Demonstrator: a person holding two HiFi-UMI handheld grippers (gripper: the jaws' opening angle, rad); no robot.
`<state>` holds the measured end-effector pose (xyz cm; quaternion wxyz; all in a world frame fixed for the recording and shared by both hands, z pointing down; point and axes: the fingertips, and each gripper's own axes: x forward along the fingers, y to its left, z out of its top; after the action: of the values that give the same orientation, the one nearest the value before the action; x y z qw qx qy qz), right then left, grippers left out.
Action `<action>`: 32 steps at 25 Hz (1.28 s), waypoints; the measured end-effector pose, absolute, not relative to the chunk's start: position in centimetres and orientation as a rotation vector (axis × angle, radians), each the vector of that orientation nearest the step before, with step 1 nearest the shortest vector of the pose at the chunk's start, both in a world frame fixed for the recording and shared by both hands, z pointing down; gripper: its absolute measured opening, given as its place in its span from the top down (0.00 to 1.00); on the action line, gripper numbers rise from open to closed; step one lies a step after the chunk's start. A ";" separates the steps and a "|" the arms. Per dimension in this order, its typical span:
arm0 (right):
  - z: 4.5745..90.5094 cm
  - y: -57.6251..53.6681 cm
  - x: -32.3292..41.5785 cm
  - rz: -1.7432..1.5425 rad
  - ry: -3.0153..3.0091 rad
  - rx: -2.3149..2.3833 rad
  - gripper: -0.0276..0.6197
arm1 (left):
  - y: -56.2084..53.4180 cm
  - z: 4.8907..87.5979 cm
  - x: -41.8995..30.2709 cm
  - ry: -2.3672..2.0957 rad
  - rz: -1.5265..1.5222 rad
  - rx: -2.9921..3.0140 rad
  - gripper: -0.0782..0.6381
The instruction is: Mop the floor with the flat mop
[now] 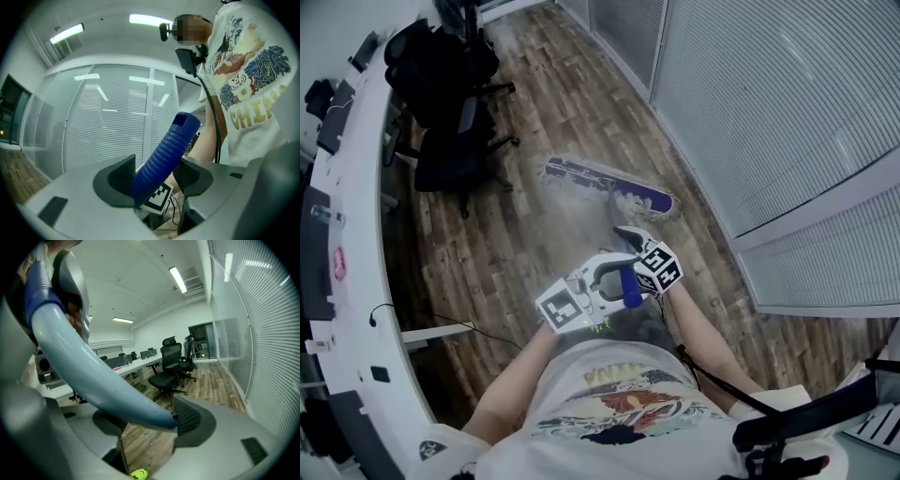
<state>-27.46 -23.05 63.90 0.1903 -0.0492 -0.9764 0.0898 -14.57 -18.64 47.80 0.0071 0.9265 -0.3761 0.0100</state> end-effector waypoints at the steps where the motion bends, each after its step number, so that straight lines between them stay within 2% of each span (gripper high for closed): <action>1: 63.9 -23.6 -28.2 0.249 -2.736 -0.140 0.58 | -19.2 48.0 -15.3 -1.176 0.038 2.897 0.55; 10: 66.6 -34.4 -34.2 0.274 -2.740 -0.159 0.57 | -29.8 48.6 -21.6 -1.224 -0.002 2.896 0.55; 23: 64.4 -57.5 -45.1 0.220 -2.704 -0.327 0.56 | -55.0 48.4 -31.6 -1.335 0.003 2.814 0.55; 32: 67.8 -62.6 -48.0 0.168 -2.639 -0.361 0.56 | -59.5 49.2 -34.8 -1.343 0.048 2.813 0.55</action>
<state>-48.05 -62.58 67.83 0.2339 -0.1316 -0.9614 0.0612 -34.85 -59.51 49.24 0.0121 0.9023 -0.4306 0.0154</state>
